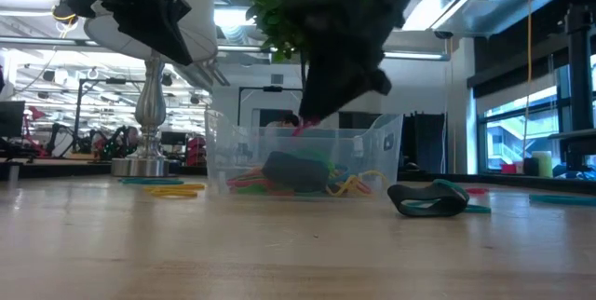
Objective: Pick and place rubber bands into bin
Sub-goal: Put the left red rubber band into the transparent container, then put the top blue rubber band into the transparent container
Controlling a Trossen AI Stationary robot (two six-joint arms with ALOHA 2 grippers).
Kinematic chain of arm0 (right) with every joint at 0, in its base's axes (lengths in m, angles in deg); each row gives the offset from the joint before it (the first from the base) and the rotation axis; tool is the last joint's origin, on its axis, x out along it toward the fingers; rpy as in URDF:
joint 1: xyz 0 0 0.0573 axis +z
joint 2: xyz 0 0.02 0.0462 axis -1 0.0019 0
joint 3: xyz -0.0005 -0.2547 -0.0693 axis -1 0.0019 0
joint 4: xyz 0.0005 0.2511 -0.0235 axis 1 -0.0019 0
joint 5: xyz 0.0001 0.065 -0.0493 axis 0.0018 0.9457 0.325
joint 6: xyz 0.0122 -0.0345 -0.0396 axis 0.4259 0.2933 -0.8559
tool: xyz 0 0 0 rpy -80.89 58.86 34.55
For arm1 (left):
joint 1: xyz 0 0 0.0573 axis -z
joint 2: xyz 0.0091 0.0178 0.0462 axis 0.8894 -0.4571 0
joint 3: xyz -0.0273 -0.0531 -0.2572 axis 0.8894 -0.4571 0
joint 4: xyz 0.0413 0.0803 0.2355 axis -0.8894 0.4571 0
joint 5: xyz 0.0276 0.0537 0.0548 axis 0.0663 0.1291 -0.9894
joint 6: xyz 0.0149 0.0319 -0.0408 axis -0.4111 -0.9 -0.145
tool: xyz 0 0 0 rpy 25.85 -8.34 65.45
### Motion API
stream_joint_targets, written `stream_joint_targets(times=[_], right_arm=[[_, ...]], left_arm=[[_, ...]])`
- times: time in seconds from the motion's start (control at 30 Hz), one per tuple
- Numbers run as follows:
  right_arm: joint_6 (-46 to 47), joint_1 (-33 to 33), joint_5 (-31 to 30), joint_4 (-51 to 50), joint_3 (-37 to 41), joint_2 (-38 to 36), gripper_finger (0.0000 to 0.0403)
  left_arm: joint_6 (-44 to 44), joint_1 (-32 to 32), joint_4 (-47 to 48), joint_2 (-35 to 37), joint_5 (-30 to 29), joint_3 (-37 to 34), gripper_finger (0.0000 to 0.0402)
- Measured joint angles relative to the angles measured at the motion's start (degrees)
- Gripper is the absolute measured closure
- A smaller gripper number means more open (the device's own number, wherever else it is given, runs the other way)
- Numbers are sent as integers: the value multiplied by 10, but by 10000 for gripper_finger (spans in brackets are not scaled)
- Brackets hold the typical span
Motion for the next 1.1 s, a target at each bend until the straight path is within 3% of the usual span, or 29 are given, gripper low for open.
stream_joint_targets(times=[0.2,0.4,0.6,0.8,1.1], right_arm=[[14,-3,0,-48,0,-52,251],[33,-3,0,-107,0,-95,229],[45,6,-1,-164,0,-126,240],[94,42,0,-240,10,-160,268],[280,121,-11,-206,159,-248,294]], left_arm=[[4,0,0,0,0,0,396],[4,0,0,0,-11,0,379],[23,-23,8,0,-36,0,348],[79,-100,79,-14,34,-1,307],[23,-178,93,-100,109,-1,272]])
